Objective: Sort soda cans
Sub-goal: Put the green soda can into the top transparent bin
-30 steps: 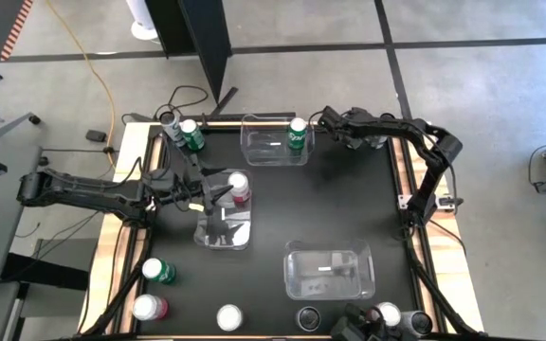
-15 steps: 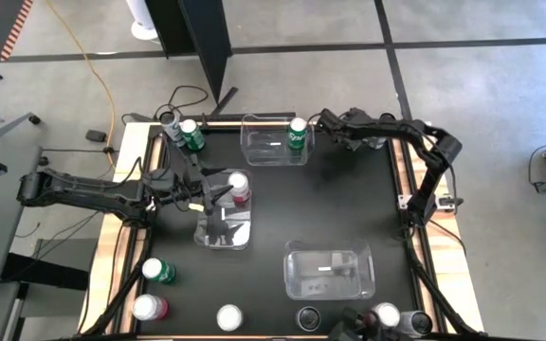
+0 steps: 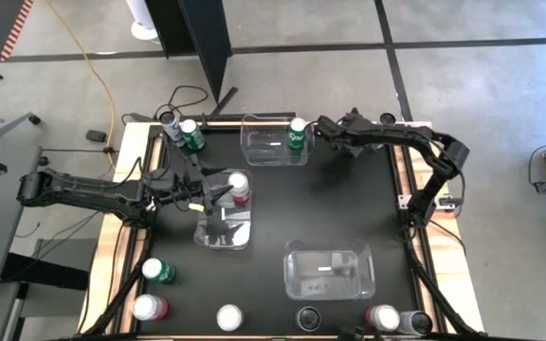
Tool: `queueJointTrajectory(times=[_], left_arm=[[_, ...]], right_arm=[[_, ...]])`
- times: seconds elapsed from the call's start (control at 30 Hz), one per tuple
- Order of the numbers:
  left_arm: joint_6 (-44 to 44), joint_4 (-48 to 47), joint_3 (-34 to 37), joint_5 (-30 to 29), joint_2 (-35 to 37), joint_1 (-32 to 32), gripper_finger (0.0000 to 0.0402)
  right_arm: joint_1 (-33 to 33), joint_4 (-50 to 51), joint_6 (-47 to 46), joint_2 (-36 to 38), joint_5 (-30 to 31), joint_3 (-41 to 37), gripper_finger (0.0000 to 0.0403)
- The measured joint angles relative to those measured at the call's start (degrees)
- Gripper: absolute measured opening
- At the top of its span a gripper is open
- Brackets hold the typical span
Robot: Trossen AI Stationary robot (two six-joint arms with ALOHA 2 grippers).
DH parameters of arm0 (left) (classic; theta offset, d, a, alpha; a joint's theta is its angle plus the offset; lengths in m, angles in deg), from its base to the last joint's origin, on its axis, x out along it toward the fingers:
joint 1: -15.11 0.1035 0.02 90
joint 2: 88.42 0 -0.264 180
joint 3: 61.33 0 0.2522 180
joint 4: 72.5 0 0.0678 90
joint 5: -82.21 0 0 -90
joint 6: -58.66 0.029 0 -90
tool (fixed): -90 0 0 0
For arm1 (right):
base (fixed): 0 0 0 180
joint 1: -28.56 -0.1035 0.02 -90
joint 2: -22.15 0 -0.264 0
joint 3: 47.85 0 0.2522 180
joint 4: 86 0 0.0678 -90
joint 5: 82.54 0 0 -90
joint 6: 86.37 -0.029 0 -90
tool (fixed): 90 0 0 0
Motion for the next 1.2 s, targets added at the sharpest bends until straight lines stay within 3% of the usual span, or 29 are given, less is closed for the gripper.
queueJointTrajectory(times=[0.37,0.63,0.8,0.93,1.2], left_arm=[[0.0,0.0,0.0,0.0,0.0,0.0,0.0295],[0.0,0.0,0.0,0.0,0.0,0.0,0.0295],[-0.3,0.0,0.0,0.0,0.0,0.0,0.0295],[-0.4,-0.2,0.0,0.0,0.0,0.0,0.0295],[-0.9,-0.6,0.0,0.0,0.0,0.0,0.0295]], right_arm=[[-7.0,0.9,1.9,10.8,2.9,0.0,0.0307],[-13.2,-12.7,14.3,16.6,4.0,0.0,0.0307],[-15.0,-21.5,24.0,14.9,2.7,2.7,0.0307],[-16.2,-21.4,31.5,10.6,0.8,10.0,0.0307],[-16.8,-18.0,50.2,1.2,-9.9,27.5,0.0307]])
